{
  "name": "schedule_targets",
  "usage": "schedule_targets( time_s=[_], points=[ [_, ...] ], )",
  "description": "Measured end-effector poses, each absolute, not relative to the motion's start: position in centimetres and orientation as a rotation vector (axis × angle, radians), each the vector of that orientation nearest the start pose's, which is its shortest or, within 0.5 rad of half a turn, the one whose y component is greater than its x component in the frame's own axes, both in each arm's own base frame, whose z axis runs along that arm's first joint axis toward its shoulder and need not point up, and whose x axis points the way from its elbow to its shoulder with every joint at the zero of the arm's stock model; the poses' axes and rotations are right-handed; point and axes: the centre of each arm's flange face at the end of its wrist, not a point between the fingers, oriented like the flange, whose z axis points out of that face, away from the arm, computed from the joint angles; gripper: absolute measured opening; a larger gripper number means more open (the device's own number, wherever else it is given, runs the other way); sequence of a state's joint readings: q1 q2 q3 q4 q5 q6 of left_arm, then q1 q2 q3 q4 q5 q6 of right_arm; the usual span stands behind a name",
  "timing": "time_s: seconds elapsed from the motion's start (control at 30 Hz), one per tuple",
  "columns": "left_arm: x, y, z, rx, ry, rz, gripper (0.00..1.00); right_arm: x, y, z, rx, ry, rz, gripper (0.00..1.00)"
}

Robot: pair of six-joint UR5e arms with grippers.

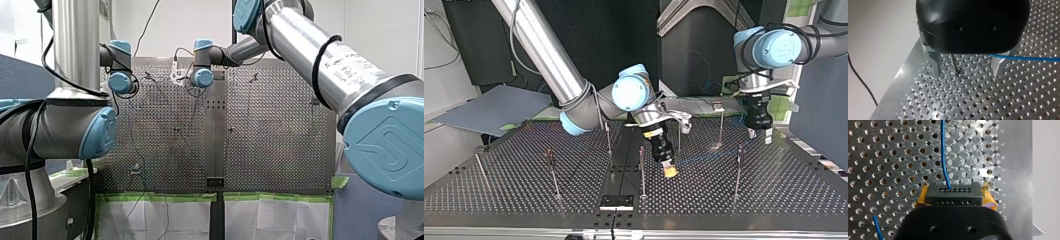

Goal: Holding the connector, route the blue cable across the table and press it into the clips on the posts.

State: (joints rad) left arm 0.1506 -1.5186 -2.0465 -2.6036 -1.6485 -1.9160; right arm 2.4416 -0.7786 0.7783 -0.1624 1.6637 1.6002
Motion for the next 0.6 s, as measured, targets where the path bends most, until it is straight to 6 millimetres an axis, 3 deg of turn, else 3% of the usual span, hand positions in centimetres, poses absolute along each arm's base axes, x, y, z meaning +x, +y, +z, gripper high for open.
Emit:
schedule_targets(
  time_s=[0.33,0.6],
  points=[
    [44.0,-7.2,35.3,-0.374,1.359,-0.105,1.00,69.8,-42.6,37.8,1.592,-0.713,1.895,0.00],
    [43.0,-8.3,35.4,-0.346,1.362,-0.113,1.00,69.7,-42.6,37.7,1.597,-0.715,1.891,0.00]
  ],
)
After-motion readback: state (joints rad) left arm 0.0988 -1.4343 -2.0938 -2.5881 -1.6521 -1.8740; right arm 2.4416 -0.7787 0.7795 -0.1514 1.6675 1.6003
